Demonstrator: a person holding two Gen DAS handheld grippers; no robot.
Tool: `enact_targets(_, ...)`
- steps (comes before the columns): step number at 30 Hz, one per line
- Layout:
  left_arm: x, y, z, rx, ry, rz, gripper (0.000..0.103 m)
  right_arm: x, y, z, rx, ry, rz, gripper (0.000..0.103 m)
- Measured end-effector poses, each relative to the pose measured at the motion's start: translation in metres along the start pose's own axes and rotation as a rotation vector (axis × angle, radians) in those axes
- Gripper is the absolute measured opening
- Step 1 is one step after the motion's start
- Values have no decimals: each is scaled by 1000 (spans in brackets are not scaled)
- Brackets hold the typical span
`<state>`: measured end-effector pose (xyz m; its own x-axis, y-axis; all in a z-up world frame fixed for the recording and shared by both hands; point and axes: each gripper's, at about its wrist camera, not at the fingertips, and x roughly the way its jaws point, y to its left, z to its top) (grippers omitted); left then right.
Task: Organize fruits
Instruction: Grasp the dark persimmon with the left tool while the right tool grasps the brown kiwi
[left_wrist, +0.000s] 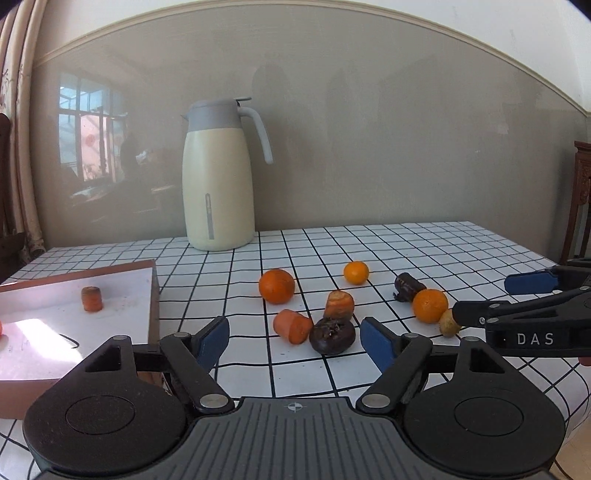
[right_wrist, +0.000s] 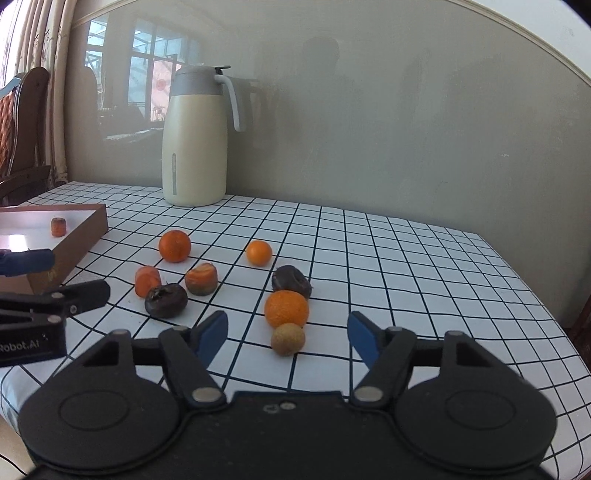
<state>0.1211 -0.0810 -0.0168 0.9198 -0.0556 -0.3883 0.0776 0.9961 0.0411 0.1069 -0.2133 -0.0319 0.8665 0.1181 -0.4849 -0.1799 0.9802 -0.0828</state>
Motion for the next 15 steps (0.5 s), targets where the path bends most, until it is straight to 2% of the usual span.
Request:
enact_targets(4,19,-6,-5,-11,61,-21,60,11,2,-3,-22,33,15,50)
enact_targets(7,29,-10,-5,-16,70,-22,55,20,3,-5,-37,55,24,45)
enact_targets(10,41,-13,-3,-19,87,-33,55,28,1,-3,-31,66,11,44)
enact_targets(15,59,-17,-3,-21,125,-42,55,42,-1,-3,-8,107,16,36)
